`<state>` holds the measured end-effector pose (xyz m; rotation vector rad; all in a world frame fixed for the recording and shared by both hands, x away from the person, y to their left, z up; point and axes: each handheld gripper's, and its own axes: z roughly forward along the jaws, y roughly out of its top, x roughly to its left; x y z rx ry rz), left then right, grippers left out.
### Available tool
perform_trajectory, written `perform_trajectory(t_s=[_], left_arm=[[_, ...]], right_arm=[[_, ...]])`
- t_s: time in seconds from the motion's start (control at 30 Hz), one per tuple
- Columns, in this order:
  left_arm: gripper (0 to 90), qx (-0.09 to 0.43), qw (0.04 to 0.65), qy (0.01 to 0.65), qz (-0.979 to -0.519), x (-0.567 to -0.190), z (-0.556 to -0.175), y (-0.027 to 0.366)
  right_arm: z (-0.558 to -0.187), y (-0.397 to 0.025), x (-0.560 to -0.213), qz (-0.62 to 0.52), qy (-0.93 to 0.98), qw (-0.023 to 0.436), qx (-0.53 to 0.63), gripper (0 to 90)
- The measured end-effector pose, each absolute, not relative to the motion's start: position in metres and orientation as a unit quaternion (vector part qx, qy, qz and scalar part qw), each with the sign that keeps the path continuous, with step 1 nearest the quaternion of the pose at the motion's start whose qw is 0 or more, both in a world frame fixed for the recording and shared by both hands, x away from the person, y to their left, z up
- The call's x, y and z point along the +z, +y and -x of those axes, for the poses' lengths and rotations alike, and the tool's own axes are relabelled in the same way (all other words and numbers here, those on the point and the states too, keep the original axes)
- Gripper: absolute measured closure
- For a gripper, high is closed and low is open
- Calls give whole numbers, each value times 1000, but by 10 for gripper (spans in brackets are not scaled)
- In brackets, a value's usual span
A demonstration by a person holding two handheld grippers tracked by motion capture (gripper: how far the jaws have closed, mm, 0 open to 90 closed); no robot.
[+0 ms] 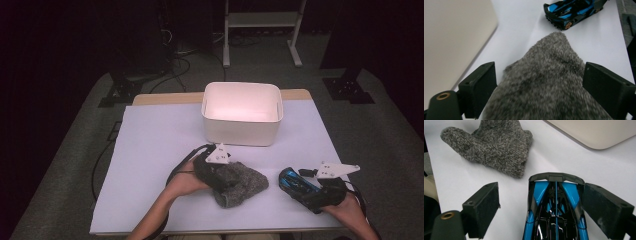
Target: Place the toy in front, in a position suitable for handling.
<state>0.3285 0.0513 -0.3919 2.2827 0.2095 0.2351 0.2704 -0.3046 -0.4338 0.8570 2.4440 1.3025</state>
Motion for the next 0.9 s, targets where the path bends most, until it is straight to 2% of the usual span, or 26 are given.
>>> perform_trajectory(t_s=[0.37, 0.6, 0.8, 0.9], left_arm=[[186, 38, 370, 45, -927, -429, -336, 6], [235, 40, 343, 35, -938, -447, -333, -7], [346, 49, 339, 49, -938, -447, -332, -7], [508, 53, 339, 57, -938, -445, -330, -7]], right_arm=[[-268, -307, -433, -289, 838, 124, 445, 134], [-268, -311, -431, -292, 835, 130, 449, 134], [-268, -309, -430, -288, 836, 130, 448, 135], [-267, -307, -429, -286, 838, 129, 446, 135]])
